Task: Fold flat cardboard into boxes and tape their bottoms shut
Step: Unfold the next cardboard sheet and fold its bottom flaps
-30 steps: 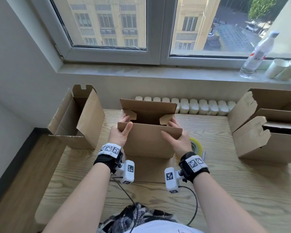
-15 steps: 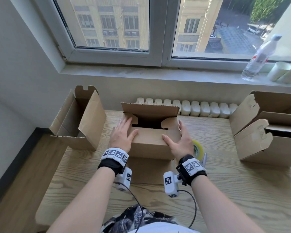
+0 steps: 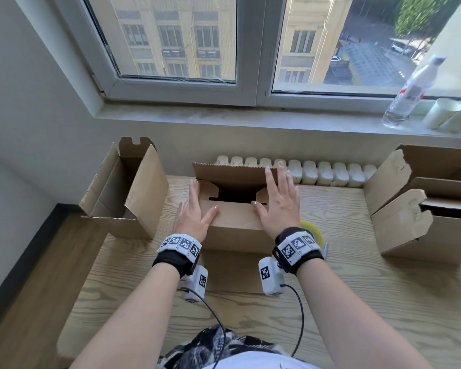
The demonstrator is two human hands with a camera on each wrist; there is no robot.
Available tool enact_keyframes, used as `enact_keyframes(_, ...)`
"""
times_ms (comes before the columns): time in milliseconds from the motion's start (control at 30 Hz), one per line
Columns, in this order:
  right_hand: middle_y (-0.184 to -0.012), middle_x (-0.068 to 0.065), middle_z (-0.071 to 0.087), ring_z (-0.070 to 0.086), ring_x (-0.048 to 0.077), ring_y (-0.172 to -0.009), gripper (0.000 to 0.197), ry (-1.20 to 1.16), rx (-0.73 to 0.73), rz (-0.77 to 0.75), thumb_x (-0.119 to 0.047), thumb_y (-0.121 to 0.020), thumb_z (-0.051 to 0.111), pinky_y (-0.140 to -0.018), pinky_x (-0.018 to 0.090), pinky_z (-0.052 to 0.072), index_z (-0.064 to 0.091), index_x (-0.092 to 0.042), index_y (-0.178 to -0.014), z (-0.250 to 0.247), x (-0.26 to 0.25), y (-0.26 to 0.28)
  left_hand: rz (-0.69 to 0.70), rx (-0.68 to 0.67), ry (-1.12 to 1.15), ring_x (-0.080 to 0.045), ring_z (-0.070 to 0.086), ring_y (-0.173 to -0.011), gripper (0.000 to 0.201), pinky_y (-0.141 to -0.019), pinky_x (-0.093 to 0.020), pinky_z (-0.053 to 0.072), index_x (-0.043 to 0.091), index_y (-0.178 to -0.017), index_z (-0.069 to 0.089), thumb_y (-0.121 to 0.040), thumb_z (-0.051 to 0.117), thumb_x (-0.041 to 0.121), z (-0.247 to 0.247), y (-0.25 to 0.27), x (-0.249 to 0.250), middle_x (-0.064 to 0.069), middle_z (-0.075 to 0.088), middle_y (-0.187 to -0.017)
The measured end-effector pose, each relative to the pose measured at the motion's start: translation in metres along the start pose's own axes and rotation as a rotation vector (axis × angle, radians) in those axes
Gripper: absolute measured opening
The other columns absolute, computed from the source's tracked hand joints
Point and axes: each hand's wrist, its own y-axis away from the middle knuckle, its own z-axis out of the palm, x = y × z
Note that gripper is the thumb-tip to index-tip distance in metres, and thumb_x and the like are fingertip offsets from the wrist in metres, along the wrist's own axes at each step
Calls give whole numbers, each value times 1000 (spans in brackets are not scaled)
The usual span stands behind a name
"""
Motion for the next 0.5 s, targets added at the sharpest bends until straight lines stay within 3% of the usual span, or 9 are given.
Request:
enact_keyframes(100, -163, 1, 4, 6, 25, -150, 81, 21, 52, -9, -37, -90, 62, -121, 49, 11, 15, -26, -155, 5, 1, 4, -9, -10, 44, -22, 8, -151, 111, -123, -48, 13, 52, -131, -42, -89, 61, 50, -4, 4, 3, 11, -5, -164)
enact_keyframes(200, -157, 6, 18, 21, 27, -146, 74, 33, 106, -45, -36, -90, 63, -119, 48, 23, 24, -23, -152, 10, 4, 10, -4, -22, 81, -20, 6, -152, 115, -123, -48, 12, 55, -128, -45, -89, 63, 48, -6, 6, 0, 12, -11, -163)
enact_keyframes(367, -153, 9, 34, 35, 30, -139, 47, -3, 102, -46, -32, -96, 44, -111, 48, 37, 42, -18, -141, 23, 11, 34, 38, -12, 96, -17, 6, -151, 102, -123, -45, 11, 47, -137, -39, -94, 53, 50, -5, 9, 2, 18, -12, -161)
enact_keyframes(433, -151, 8, 40, 33, 31, -141, 47, 31, 74, -48, -34, -96, 36, -113, 46, 36, 49, -18, -138, 28, 13, 41, 28, -36, 33, -18, 3, -151, 98, -123, -46, 9, 41, -143, -34, -95, 50, 53, -4, 11, 3, 21, -18, -158)
enact_keyframes(500, -152, 8, 41, 31, 31, -142, 48, 45, 62, -49, -35, -96, 34, -115, 44, 31, 51, -17, -138, 29, 14, 41, 0, -75, -56, -17, -2, -152, 92, -123, -46, 8, 33, -150, -26, -96, 44, 57, -4, 12, 3, 15, -24, -158)
